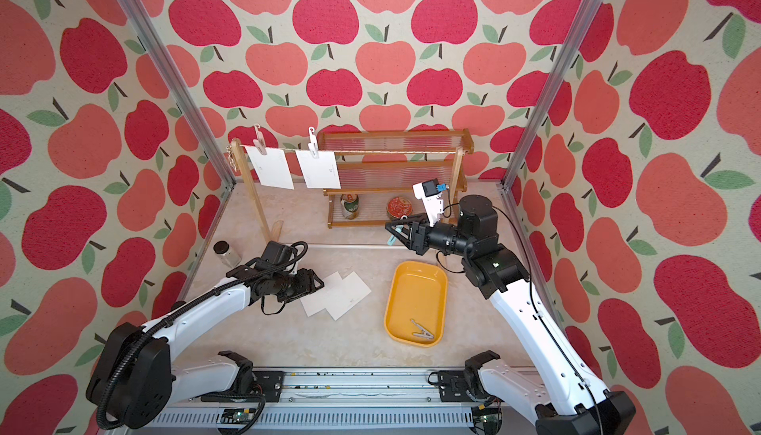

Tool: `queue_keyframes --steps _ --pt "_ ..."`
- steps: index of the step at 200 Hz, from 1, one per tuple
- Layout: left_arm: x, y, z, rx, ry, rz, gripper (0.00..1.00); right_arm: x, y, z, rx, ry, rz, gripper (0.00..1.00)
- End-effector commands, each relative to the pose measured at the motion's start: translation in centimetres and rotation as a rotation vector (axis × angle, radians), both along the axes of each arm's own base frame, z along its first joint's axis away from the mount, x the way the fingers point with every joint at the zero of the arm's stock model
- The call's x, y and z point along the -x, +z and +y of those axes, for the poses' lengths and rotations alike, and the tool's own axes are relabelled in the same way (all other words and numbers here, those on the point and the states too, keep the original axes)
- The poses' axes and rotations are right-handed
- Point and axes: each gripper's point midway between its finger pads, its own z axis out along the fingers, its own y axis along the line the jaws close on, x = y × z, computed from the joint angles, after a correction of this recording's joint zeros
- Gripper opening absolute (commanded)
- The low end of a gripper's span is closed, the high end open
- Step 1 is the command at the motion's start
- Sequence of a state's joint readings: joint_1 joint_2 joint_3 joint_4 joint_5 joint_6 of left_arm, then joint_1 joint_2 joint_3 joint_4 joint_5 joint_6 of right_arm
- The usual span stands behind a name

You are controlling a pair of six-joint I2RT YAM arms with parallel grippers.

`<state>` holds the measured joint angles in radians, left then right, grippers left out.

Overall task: Remove the postcards from the strings
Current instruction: Place the postcard on the postcard.

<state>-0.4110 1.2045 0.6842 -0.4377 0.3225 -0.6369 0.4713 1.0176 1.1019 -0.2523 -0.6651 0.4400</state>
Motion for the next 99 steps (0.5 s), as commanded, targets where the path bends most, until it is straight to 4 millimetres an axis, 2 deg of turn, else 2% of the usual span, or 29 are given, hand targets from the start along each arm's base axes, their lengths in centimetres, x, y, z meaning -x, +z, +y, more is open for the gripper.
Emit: queue_keyframes --steps 1,33,35,46,99 --pt "-1.1 2.3 0.5 -0.018 0.016 -0.101 0.66 0.3 -2.3 -0.7 0.058 -0.032 0.037 0.31" --pt "-2.2 5.6 -1.3 0.036 -0.049 -0.258 0.66 0.4 -5.6 -1.3 0.111 -0.063 0.1 0.31" --pt "-2.2 6.4 -1.4 0.047 -0.052 -0.285 0.66 0.4 -5.8 -1.3 0.116 -0.065 0.102 0.31" --pt "-2.4 7.8 -2.0 0.074 -0.068 -0.347 0.66 0.4 -7.1 -1.7 0.139 -0.082 0.119 0.31" --pt "-3.1 13.1 -4.0 0.174 -0.134 -0.553 0.69 0.7 -14.8 -3.1 0.227 -0.153 0.223 0.31"
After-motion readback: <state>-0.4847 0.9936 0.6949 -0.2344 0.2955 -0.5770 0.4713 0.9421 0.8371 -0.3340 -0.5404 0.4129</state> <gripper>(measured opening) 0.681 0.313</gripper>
